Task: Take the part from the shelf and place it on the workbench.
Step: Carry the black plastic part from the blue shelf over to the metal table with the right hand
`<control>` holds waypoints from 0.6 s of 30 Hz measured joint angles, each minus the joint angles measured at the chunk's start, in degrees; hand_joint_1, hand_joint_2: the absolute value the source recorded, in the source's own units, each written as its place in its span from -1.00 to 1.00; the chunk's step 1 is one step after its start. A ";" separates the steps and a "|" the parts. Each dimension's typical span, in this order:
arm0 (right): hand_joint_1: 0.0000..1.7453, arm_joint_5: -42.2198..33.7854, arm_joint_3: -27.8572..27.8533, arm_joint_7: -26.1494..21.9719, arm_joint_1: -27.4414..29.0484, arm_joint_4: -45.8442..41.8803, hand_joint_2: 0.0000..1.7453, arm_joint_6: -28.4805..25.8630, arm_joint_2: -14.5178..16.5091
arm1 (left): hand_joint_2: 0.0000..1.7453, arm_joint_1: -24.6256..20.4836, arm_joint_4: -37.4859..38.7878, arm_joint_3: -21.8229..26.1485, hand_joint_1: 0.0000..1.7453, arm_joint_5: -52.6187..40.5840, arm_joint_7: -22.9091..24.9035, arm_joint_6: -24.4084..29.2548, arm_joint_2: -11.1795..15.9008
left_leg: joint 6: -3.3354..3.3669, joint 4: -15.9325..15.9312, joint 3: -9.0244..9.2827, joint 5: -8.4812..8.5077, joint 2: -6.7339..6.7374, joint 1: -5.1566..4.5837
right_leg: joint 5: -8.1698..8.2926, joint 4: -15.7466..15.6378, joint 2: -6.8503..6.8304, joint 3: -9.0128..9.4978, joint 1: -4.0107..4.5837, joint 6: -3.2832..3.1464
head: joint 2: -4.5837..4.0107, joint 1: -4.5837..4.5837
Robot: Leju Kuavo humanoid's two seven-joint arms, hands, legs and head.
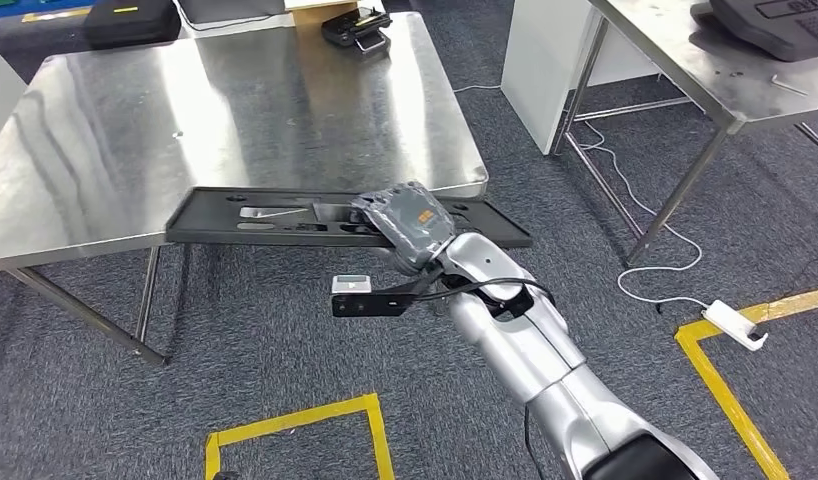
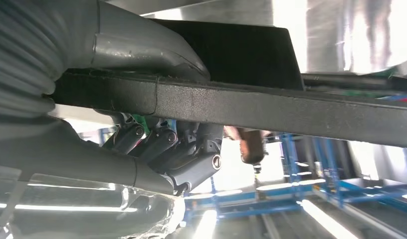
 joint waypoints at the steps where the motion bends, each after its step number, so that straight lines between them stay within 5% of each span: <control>1: 1.00 -0.03 -0.01 -0.05 0.03 0.01 1.00 0.04 0.00 | 1.00 -0.12 0.00 0.00 -1.00 0.02 0.01 0.03 -0.02 | -0.22 3.79 -1.96 -1.68 1.07 0.14 | -0.09 0.01 -0.57 0.03 0.13 -0.26 | 0.00 -0.20; 3: 1.00 -0.08 0.00 -0.06 0.18 0.04 1.00 0.10 -0.03 | 1.00 -0.18 0.00 0.02 -1.00 0.05 0.02 0.19 -0.06 | -0.50 8.40 -4.49 -2.92 1.85 0.40 | -0.26 0.02 -1.59 0.04 0.34 -0.39 | 0.00 -0.21; 4: 1.00 -0.11 0.01 -0.07 0.22 0.05 1.00 0.12 -0.02 | 1.00 -0.15 0.00 0.04 -1.00 0.07 0.01 0.32 -0.07 | -0.52 7.67 -4.15 -2.03 2.00 0.48 | -0.32 0.03 -1.97 0.07 0.38 -0.38 | 0.00 -0.23; 8: 1.00 -0.15 0.01 -0.01 -0.16 0.05 1.00 0.14 0.03 | 1.00 -0.23 0.00 0.32 -1.00 0.10 -0.26 0.80 -0.07 | 0.41 -5.54 3.16 3.37 3.22 0.12 | -0.71 0.02 -2.76 0.41 0.74 0.24 | 0.00 -0.20; 13: 1.00 0.32 -0.18 1.14 -0.49 0.03 1.00 -0.01 -0.14 | 1.00 -0.25 -0.02 0.46 -1.00 -0.54 -1.50 1.05 -0.22 | 2.16 -7.79 4.55 3.56 2.80 -0.20 | -1.54 0.71 -2.33 0.26 0.89 1.53 | 0.00 -0.13; 18: 1.00 0.39 -0.72 1.40 -0.07 0.22 1.00 -0.05 -1.65 | 1.00 -0.45 -0.02 0.79 -1.00 -1.00 -1.95 1.03 -0.34 | 3.07 -8.36 5.20 3.63 1.50 0.04 | -6.81 15.92 -0.24 -8.00 0.61 1.40 | 0.00 0.18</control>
